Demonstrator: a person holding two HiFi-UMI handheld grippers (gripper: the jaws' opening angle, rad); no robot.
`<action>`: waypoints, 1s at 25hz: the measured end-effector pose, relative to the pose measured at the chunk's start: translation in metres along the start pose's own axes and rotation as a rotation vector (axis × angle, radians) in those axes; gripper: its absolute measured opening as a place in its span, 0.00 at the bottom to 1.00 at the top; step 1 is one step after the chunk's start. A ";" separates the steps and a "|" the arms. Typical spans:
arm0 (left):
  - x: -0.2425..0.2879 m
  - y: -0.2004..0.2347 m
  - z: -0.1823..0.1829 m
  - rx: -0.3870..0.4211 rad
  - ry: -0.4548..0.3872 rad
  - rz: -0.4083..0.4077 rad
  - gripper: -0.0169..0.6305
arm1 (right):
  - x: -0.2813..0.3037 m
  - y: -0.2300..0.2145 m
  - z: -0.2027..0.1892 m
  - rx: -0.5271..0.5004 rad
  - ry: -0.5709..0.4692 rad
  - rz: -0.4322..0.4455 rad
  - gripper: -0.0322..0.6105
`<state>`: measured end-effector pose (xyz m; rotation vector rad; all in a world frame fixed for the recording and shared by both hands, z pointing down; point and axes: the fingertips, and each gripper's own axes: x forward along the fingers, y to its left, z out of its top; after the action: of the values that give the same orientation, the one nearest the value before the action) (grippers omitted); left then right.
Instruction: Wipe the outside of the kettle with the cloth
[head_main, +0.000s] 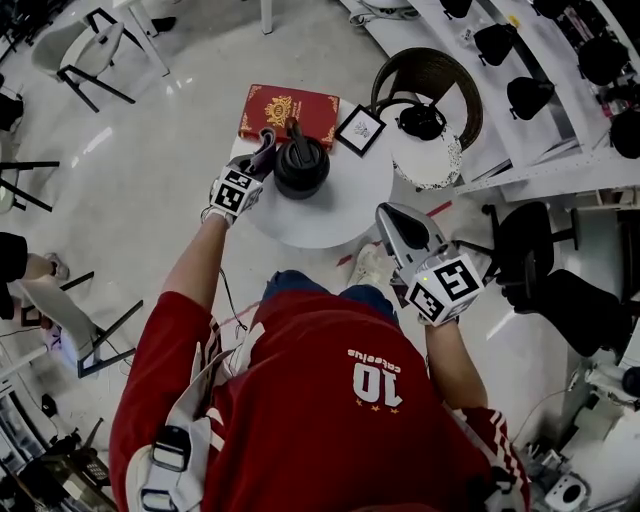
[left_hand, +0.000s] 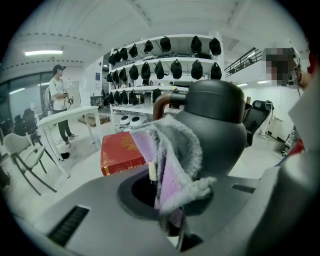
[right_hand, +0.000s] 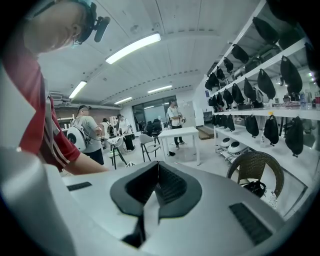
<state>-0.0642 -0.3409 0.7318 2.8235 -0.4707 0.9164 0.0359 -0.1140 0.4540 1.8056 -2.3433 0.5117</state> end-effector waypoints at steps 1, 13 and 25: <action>0.000 -0.002 -0.003 -0.006 0.001 -0.002 0.09 | -0.001 0.000 -0.001 -0.002 0.002 -0.001 0.08; -0.006 -0.026 -0.026 -0.053 0.006 0.000 0.09 | -0.008 0.012 -0.001 -0.031 0.013 0.038 0.08; -0.022 -0.046 -0.039 -0.144 0.006 0.078 0.09 | -0.010 0.021 0.018 -0.088 0.032 0.152 0.08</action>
<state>-0.0876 -0.2836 0.7489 2.6890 -0.6240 0.8671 0.0197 -0.1065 0.4302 1.5795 -2.4522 0.4444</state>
